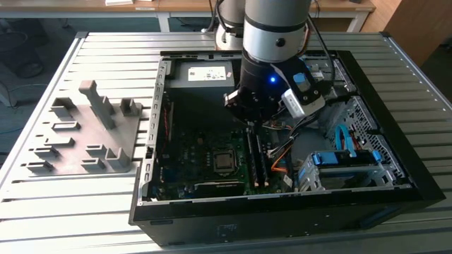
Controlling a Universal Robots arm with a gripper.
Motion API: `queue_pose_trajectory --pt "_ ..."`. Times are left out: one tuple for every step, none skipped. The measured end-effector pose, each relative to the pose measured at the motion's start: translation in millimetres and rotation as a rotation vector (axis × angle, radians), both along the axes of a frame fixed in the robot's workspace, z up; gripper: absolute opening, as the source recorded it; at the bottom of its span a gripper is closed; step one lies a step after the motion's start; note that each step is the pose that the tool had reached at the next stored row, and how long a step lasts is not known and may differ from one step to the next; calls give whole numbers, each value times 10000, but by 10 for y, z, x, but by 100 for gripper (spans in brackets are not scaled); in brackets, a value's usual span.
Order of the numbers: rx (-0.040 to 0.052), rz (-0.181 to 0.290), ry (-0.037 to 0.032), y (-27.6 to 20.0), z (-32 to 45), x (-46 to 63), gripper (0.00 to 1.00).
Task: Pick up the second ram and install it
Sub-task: 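Press down the second ram until it locks into place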
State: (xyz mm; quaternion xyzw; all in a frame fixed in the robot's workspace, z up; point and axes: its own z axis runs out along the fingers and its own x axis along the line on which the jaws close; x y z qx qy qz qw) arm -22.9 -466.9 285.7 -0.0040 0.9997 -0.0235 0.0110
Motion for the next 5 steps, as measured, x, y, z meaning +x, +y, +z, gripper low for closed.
queue_pose_trajectory --pt "1 0 -1 0 0 0 10" --pt "3 0 -1 0 0 0 10" --pt "3 0 -1 0 0 0 10" --pt "2 0 -1 0 1 0 10" --pt "0 0 0 0 2 0 10"
